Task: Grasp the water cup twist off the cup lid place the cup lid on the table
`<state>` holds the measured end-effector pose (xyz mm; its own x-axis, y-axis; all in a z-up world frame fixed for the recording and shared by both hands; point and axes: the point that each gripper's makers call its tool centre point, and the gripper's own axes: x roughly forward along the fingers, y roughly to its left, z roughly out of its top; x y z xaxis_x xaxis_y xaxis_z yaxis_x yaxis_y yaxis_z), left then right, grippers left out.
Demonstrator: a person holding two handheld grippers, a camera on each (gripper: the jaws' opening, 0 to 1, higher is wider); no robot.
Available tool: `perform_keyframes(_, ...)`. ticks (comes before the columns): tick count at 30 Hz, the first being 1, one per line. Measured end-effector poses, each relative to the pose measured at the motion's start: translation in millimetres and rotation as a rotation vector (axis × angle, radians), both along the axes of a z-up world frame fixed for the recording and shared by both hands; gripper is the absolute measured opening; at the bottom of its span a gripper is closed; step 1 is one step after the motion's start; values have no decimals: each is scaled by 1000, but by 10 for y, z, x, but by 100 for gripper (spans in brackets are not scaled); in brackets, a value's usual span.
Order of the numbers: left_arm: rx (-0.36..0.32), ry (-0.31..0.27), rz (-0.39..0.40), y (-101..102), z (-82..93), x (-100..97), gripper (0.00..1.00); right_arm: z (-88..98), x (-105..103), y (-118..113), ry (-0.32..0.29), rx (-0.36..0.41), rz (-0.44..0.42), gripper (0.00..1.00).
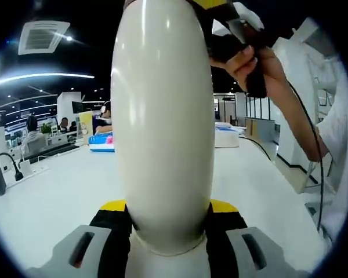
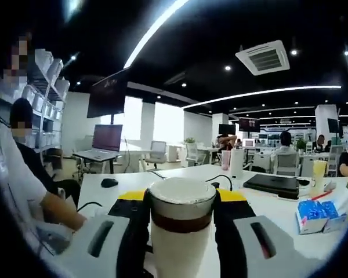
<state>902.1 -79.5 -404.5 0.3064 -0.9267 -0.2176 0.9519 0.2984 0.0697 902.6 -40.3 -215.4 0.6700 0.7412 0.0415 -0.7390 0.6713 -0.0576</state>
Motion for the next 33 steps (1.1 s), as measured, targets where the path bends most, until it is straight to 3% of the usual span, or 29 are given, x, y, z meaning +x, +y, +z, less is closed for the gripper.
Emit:
perform_keyframes(15, 2, -1, 0, 1, -8, -10, 51, 3, -54, 8, 43, 30, 343, 46)
perform_keyframes(25, 3, 2, -1, 13, -12, -8, 51, -8, -89, 64, 63, 2, 454, 46)
perform_keyframes(33, 4, 1, 0, 18, -15, -4, 51, -22, -115, 89, 77, -10, 481, 46)
